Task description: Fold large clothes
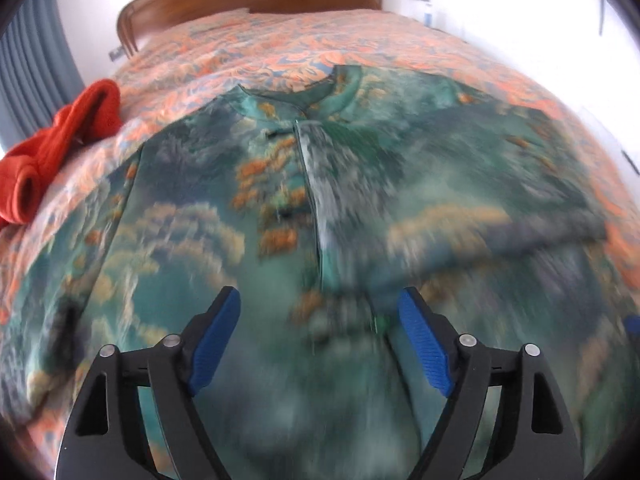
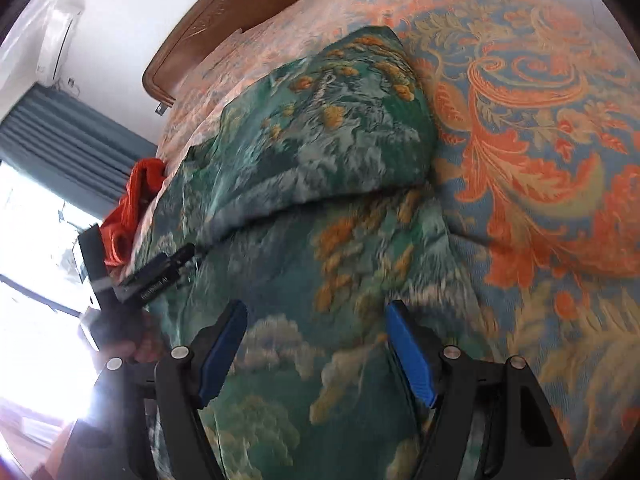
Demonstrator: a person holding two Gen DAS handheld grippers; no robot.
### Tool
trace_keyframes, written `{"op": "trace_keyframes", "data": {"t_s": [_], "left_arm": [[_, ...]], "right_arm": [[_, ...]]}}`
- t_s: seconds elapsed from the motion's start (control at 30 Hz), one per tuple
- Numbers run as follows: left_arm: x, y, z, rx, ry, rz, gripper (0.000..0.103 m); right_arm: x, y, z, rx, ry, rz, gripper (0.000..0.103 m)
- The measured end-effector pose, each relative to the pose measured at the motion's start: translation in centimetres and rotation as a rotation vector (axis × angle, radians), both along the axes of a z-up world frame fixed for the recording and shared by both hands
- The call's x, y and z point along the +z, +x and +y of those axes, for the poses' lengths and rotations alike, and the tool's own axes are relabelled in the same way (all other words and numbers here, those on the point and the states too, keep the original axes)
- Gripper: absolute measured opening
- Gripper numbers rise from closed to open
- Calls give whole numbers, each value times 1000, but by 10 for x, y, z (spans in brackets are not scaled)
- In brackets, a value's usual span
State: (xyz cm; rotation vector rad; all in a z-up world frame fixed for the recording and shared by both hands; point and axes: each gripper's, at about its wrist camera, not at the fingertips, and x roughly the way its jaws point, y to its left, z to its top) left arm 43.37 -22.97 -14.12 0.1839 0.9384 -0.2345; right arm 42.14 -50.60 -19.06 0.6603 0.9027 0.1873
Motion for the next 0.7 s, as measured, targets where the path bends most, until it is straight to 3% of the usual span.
{"op": "trace_keyframes", "data": {"t_s": [0.07,0.23,0.43,0.53,0.7], "left_arm": [[6,-30,19,-30,7,6,89],[18,-90,84,-26,25,17,93],[13,-134,202,199,-39,8,97],[-2,-135,274,391,-156,57,97],[-15,-129,371,678,-413,38,97]], "right_arm": [[15,-35,23,11,-101,-69,75],[33,-101,77,22,-110,-195,75],[34,-167,154,22,-154,-298,75],[29,-195,188,38,-175,-319,75],[23,-217,234,102,-277,-331,75]]}}
